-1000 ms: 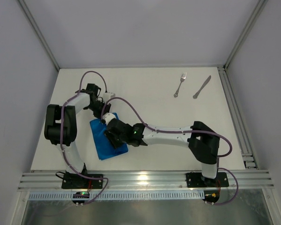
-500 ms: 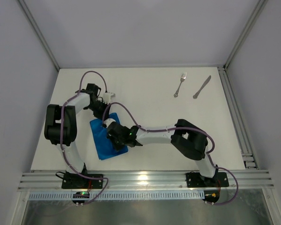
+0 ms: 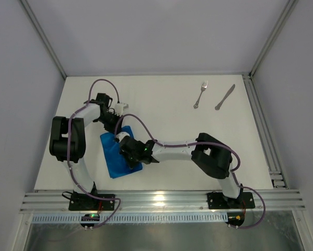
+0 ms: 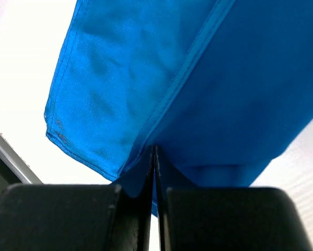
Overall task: Fold the napkin into a case and place the utensils inside
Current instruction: Fold the lower triangle-folded napkin at the center of the board.
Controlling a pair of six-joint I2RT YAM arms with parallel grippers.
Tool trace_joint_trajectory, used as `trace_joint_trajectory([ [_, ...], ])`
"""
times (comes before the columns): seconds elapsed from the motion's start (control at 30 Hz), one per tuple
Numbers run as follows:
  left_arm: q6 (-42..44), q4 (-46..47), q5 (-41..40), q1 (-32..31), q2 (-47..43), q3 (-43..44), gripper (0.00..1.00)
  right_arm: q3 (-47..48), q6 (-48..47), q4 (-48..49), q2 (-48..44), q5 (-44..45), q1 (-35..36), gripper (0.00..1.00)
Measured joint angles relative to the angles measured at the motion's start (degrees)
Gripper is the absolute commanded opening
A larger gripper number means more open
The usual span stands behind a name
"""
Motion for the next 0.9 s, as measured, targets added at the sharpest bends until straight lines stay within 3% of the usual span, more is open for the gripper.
trace_joint_trajectory([
  [0.07,0.0,0.0,0.1,0.0,0.0,0.0,0.17,0.1,0.0,-0.8,-0.7,0.4,-0.3,0.11],
  [0.2,0.1,0.0,0.2,0.0,-0.1,0.0,0.18,0.0,0.9,-1.5,-4.0,-0.3,-3.4,0.31],
  [0.3,0.1,0.0,0.2,0.0,-0.1,0.0,0.18,-0.5,3.2,0.2,-6.5,-1.9,-9.3,0.42],
  [0.43,0.1,-0.1,0.2,0.0,-0.2,0.0,0.18,-4.1,6.3,4.9,-7.1,-6.2,-17.3,0.50],
  [0.7,0.1,-0.1,0.2,0.0,-0.4,0.0,0.18,-5.8,8.7,10.2,-1.7,-15.8,-18.9,0.50],
  [0.9,0.1,-0.1,0.5,0.0,-0.4,0.0,0.18,-5.8,10.8,15.6,1.6,-20.5,-18.3,0.34],
])
